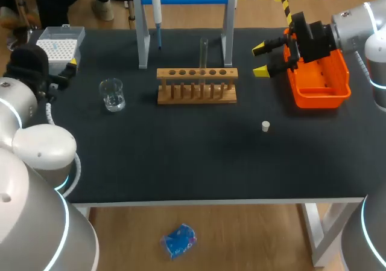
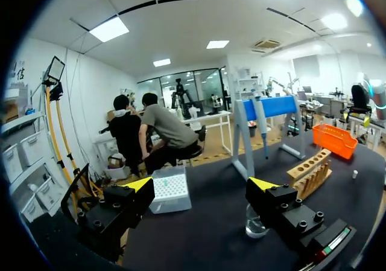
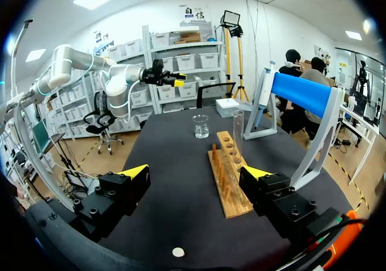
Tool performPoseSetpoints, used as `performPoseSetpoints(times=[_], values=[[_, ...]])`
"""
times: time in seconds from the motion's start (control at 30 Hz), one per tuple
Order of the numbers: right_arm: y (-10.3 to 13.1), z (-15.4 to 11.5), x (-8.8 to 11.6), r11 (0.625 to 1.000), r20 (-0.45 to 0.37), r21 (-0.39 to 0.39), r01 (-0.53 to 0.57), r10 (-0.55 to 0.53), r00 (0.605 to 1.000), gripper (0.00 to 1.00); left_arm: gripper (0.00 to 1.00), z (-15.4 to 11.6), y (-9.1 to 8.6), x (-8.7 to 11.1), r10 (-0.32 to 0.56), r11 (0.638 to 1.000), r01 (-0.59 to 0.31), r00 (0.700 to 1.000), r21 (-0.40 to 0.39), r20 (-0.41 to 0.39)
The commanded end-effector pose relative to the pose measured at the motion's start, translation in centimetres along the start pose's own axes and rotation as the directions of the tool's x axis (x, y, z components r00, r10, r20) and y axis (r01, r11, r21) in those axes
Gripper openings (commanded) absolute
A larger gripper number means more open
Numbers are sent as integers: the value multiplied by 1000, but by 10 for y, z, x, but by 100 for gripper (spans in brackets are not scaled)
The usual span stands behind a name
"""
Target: Invert the test tube, pick up the pipette, mount the tip to pipette, aspirate from beaker and dispense into the tube, eject the tip, return the pipette, and cap with the stopper.
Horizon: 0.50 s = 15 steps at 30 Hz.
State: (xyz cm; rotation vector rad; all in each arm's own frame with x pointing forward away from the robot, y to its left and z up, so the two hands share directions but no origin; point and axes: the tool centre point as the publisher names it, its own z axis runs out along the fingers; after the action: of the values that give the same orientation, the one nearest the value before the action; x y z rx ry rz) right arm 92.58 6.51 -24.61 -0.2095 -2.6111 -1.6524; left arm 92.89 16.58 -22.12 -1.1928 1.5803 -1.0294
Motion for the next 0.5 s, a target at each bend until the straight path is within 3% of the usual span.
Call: performPoseSetpoints(times=[0.03,0.5], values=[[0,0,0,1000,0,2,0,0,1000,100,100,19,0,-2,11,1000,-10,1000,-21,25],[0,0,0,1000,0,2,0,0,1000,100,100,20,1,-2,14,1000,-13,1000,-25,24]])
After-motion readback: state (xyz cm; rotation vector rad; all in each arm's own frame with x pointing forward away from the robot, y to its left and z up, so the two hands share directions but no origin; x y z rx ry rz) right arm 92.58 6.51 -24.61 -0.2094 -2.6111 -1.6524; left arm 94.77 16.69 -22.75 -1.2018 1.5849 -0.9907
